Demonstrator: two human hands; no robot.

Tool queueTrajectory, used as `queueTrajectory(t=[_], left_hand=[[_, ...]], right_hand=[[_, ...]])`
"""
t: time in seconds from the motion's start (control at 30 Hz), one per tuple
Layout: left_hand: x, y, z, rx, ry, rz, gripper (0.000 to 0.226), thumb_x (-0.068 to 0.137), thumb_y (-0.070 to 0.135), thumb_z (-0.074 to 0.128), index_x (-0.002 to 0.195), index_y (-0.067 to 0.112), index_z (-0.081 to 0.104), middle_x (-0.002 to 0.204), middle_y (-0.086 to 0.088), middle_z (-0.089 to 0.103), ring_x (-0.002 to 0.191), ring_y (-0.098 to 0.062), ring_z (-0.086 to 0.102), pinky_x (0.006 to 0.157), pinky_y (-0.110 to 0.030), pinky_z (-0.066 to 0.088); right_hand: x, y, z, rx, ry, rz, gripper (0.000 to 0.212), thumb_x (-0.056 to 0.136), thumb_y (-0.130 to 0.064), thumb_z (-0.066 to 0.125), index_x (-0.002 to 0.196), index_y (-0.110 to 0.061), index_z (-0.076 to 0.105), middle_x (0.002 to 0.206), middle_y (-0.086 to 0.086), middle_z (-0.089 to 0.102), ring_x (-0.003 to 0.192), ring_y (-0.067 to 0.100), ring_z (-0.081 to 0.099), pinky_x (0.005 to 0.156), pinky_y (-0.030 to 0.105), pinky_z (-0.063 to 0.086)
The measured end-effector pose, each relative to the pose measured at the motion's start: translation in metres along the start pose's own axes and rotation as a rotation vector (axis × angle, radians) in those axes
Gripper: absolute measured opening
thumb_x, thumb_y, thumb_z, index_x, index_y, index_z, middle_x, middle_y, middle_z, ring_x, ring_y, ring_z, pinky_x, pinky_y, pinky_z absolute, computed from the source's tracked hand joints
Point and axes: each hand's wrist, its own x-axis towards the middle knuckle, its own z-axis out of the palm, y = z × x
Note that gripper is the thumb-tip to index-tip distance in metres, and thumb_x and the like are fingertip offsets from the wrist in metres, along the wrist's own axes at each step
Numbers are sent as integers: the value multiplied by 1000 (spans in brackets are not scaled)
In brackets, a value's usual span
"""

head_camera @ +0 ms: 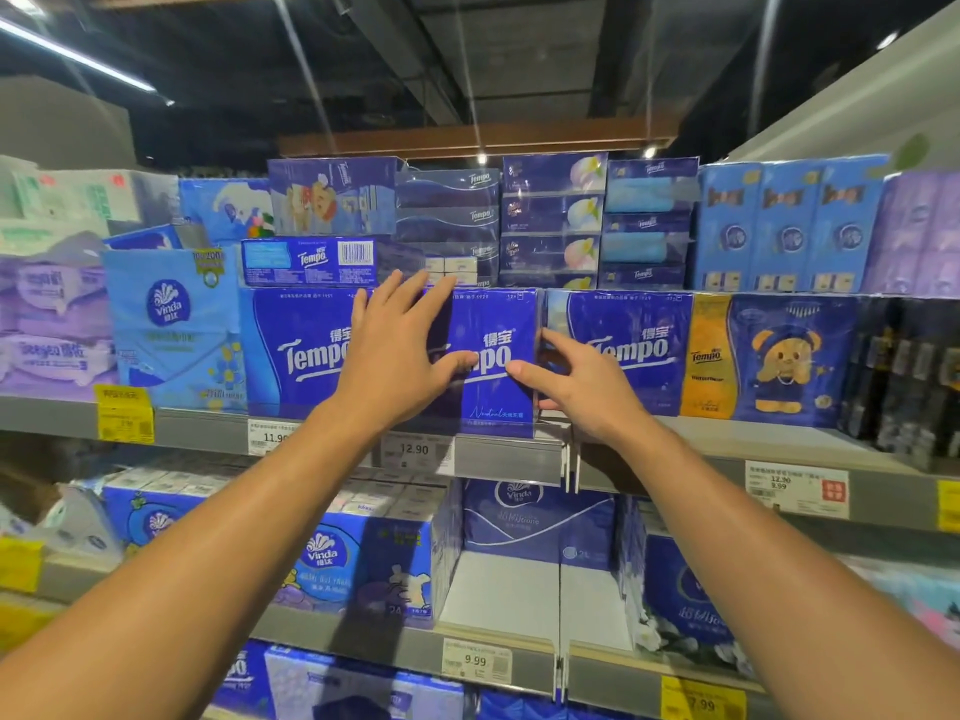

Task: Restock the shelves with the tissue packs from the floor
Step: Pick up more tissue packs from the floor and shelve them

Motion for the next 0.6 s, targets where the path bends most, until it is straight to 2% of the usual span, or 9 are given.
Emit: queueTrajectory(t=[0.1, 0.17, 0.23, 0.3, 0.33, 0.4, 0.47, 0.53, 0.6], left_hand=[[-5, 9, -4, 44, -33, -40, 85, 88, 54, 59, 155, 25, 15, 163, -7, 14, 150, -28, 7, 120, -52, 11], [-16, 21, -6, 83, -7, -33, 81, 90, 48, 60, 155, 22, 18, 162, -11, 14, 150, -30, 8, 120, -53, 14], [-30, 36, -9, 71, 59, 34, 69, 88, 41, 64, 148, 19, 37, 156, -12, 31, 145, -32, 25, 115, -54, 26], [-42, 51, -11, 1, 103, 92, 53, 85, 39, 65, 133, 18, 57, 139, -7, 54, 130, -29, 46, 103, -47, 42], [-47, 56, -12, -28, 90, 85, 48, 84, 39, 65, 127, 19, 61, 131, -3, 60, 121, -27, 51, 98, -42, 45], [-52, 61, -9, -61, 29, 44, 45, 84, 40, 66, 124, 21, 61, 124, 1, 63, 114, -23, 55, 93, -36, 43], [-56, 62, -3, -91, -13, 32, 46, 83, 39, 67, 124, 20, 61, 123, 0, 64, 113, -24, 56, 95, -37, 44], [-60, 62, 3, -141, -42, 32, 43, 83, 29, 66, 124, 17, 62, 124, -3, 64, 115, -26, 57, 99, -39, 44], [-65, 69, 10, -203, -40, 37, 40, 82, 15, 63, 122, 15, 63, 126, -4, 63, 116, -27, 57, 100, -39, 43]], right_hand=[[-3, -5, -1, -23, 0, -1, 85, 67, -66, 64, 140, -27, 46, 132, -5, 58, 116, 17, 59, 86, 43, 59], [-5, -7, -1, -41, 17, -8, 81, 71, -63, 65, 141, -26, 46, 130, -5, 59, 113, 15, 60, 86, 39, 58], [-7, -8, -2, -43, 64, -40, 71, 76, -56, 71, 137, -25, 50, 123, -7, 62, 104, 9, 62, 79, 24, 58], [-13, -9, -5, -36, 140, -83, 61, 76, -49, 76, 129, -25, 57, 112, -10, 63, 91, 1, 64, 65, 8, 50], [-17, -9, -7, -36, 175, -100, 59, 76, -48, 78, 126, -24, 59, 111, -11, 64, 89, 1, 64, 64, 7, 49], [-28, -10, -12, -56, 219, -115, 56, 75, -45, 79, 123, -22, 61, 113, -8, 64, 94, 8, 65, 71, 15, 52], [-44, -10, -16, -124, 257, -131, 57, 75, -43, 80, 123, -20, 61, 116, -7, 65, 98, 10, 65, 75, 17, 51], [-67, -7, -22, -218, 302, -128, 57, 74, -46, 81, 123, -23, 62, 114, -10, 66, 99, 9, 63, 79, 19, 50], [-94, -3, -32, -296, 331, -87, 58, 73, -49, 79, 123, -26, 61, 114, -12, 65, 103, 11, 61, 87, 30, 52]])
